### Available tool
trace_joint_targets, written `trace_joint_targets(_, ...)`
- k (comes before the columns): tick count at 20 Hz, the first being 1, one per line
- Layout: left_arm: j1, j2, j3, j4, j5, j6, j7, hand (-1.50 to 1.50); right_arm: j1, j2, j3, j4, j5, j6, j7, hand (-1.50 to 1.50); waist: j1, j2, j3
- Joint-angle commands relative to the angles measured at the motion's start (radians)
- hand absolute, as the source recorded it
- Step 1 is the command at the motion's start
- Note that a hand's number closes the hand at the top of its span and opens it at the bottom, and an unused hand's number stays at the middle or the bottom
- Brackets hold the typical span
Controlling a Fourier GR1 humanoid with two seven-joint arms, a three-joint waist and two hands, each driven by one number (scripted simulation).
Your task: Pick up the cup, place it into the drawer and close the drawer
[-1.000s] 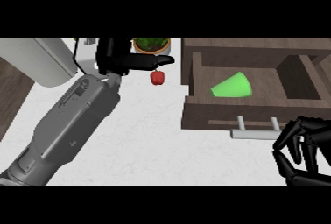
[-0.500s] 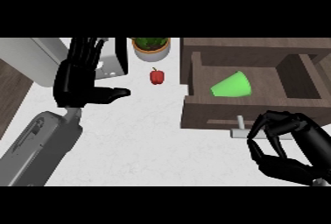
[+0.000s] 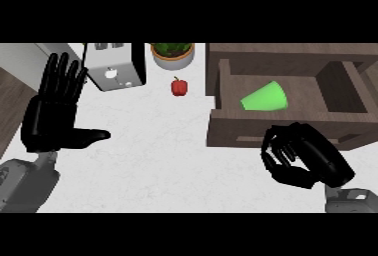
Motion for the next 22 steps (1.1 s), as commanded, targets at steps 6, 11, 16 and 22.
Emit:
trace_joint_targets(6,0.118,0.028,0.106,-0.018,-0.006,-0.117,-0.004,-1.5,-0.177,0.106,0.08,0.381,0.229,-0.13,-0.028,-1.5,-0.014,0.001,0.0)
trace_joint_targets(11,0.182,0.009,0.139,-0.015,-0.028,-0.205,-0.027,-1.5,-0.327,0.127,0.019,0.644,0.255,-0.163,-0.099,-1.5,-0.012,0.002,0.0)
trace_joint_targets(16,0.188,0.039,0.226,0.072,0.002,-0.333,-0.021,-1.5,-0.436,0.173,-0.035,0.9,0.271,-0.25,-0.18,-1.5,-0.006,0.005,0.0)
trace_joint_targets(22,0.22,-0.015,0.222,0.046,-0.048,-0.337,-0.044,-1.5,-0.629,0.111,-0.161,1.184,0.212,-0.226,-0.33,-1.5,0.004,0.01,0.001)
